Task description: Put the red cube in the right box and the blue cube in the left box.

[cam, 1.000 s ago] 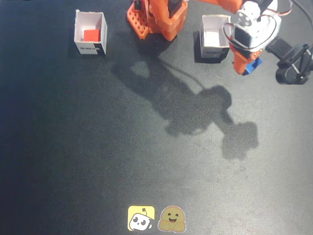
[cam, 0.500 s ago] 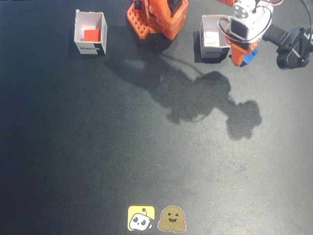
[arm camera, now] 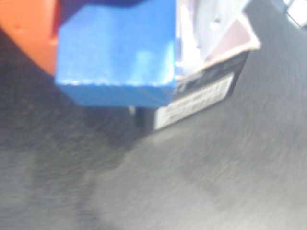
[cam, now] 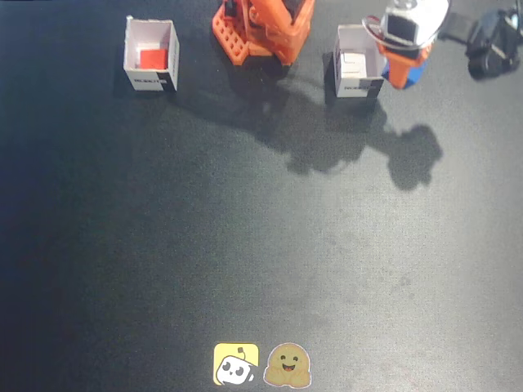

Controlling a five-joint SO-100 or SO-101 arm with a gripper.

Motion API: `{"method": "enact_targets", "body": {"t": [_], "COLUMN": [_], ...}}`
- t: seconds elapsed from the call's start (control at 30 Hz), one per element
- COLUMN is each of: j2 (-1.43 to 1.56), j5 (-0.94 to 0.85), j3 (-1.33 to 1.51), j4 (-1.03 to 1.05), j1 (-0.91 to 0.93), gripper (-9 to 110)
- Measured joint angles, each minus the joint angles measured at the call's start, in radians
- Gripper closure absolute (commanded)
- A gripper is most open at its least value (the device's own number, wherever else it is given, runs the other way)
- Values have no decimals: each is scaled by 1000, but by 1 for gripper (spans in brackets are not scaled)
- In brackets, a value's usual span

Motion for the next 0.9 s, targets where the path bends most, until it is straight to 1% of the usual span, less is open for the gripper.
{"method": "enact_targets", "body": {"t": [0.3, 0.63, 0.9], "j2": [115, 276, 339], "j5": [-2, -71, -8], "j3": [97, 213, 265], "j4": [-2, 3, 21], "j1": [-51, -87, -109], "gripper": [91, 91, 91]}}
